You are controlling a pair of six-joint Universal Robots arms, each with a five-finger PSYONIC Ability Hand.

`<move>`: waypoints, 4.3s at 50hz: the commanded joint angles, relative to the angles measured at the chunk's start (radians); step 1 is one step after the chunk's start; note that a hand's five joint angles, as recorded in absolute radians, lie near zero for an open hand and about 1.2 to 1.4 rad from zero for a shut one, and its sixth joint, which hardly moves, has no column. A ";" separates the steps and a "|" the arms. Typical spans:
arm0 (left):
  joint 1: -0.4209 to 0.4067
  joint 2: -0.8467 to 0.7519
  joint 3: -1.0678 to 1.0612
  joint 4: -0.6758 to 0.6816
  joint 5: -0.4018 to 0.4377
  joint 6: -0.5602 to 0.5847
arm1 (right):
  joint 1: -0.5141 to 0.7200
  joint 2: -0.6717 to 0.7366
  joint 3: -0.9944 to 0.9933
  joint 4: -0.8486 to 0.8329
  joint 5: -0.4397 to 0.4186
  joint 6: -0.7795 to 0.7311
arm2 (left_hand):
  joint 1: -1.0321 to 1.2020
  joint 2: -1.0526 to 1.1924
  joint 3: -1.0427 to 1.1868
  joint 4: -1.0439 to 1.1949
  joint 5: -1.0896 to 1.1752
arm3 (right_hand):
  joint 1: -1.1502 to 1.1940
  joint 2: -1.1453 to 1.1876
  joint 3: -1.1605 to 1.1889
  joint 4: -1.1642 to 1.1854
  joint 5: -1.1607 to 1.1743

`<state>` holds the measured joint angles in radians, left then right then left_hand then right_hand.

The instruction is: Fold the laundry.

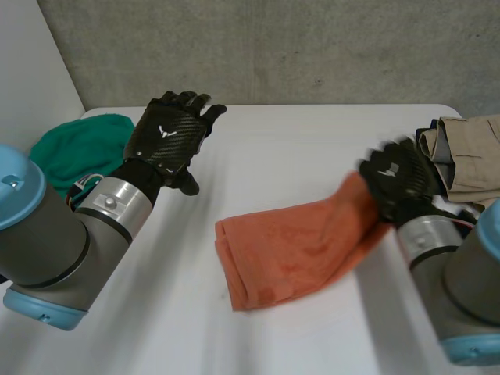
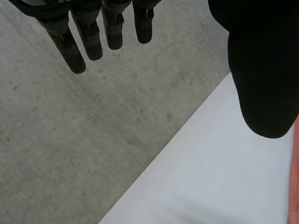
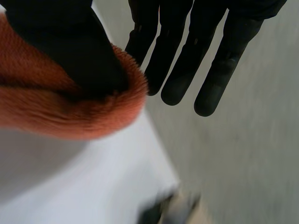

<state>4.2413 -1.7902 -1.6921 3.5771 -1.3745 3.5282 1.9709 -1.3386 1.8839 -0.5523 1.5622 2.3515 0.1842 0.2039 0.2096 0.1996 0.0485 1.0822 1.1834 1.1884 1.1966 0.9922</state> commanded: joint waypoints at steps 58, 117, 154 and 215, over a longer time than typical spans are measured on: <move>-0.282 -0.296 0.321 -0.520 -0.465 -0.388 | 0.056 0.349 -0.556 0.744 -0.159 0.384 | -0.010 -0.029 -0.035 -0.025 -0.048 | -0.908 -1.009 -1.014 -1.022 -0.992; -0.164 -0.089 0.417 -0.532 0.380 -0.314 | 0.256 0.338 -0.095 -0.098 -0.116 0.235 | -0.010 -0.029 -0.035 -0.025 -0.048 | -0.628 -0.729 -0.734 -0.742 -0.712; -0.136 -0.034 0.566 -0.525 0.379 -0.319 | -0.288 0.216 -0.551 -0.172 -0.152 0.388 | -0.010 -0.029 -0.035 -0.025 -0.048 | 0.314 0.213 0.208 0.200 0.230; -0.048 0.009 0.693 -0.402 0.085 -0.503 | -0.422 -0.077 -0.622 0.050 -0.083 0.259 | 0.015 -0.005 -0.011 -0.001 -0.024 | -0.908 -1.009 -1.014 -1.022 -0.992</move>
<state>4.1081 -1.8038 -1.0652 3.0944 -1.1027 3.0855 1.3386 -1.3309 1.1694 -0.2879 1.5596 2.5774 0.1842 0.2039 0.2096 0.1996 0.0482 0.2253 0.2146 0.2146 0.2152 0.0474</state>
